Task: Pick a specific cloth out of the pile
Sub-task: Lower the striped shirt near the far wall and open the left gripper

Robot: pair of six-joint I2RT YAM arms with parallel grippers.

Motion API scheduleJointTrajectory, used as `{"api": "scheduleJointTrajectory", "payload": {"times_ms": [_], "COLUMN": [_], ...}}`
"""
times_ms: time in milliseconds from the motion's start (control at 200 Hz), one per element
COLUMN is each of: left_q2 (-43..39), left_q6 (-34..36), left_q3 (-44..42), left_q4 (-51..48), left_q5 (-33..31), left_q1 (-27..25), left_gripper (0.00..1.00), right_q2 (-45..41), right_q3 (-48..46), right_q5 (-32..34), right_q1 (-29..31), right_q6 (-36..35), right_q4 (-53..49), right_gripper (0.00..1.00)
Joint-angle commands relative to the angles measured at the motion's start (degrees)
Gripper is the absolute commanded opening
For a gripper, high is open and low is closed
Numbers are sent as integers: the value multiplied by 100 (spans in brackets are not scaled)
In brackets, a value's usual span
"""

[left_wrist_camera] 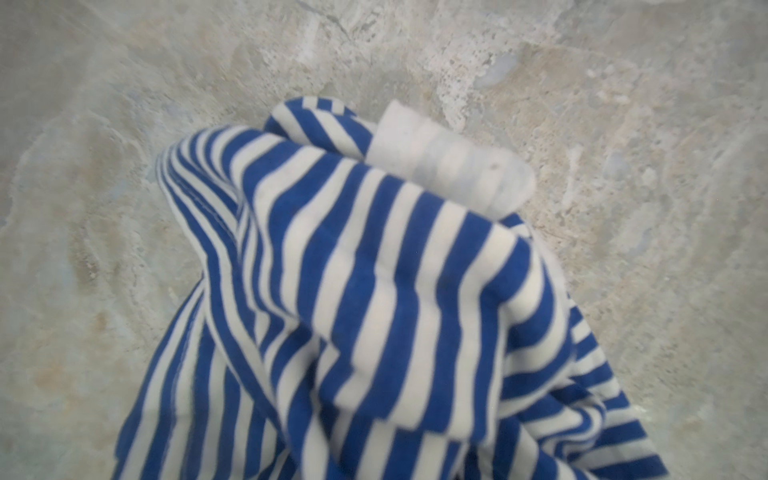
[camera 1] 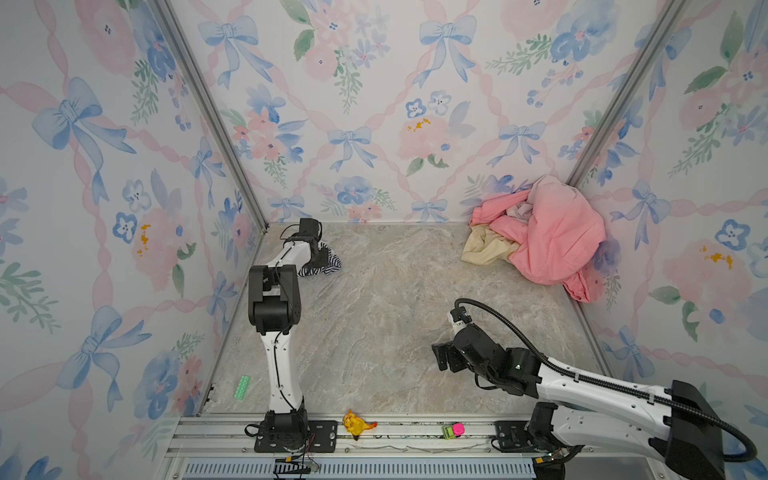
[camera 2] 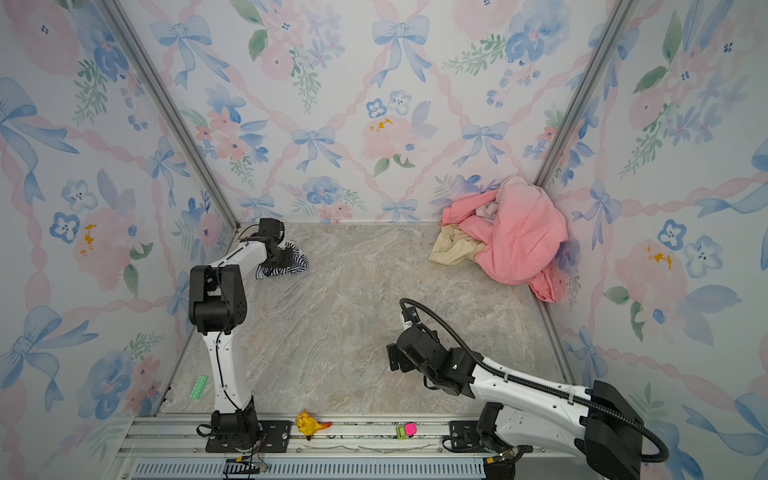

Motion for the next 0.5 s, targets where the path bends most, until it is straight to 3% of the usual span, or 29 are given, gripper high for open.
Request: {"api": "scheduleJointTrajectory", "payload": {"times_ms": [0,325,495], "left_q2": [346,252,-91], "left_q6": [74,-112,-178], "left_q3": [91,151,44], "left_q4": [-135,-101,12], "left_q5": [35,72,39], "left_q1": [95,119,116], "left_gripper": [0,0,20], "right_q2": [-162,-222,-158], "right_q3": [101,69,72], "right_q5": [180,296,262], "right_q1": [56,47,56], "right_q6": [108,137,160], "right_q4": [-266,-295,-239], "right_gripper": [97,97,97]}}
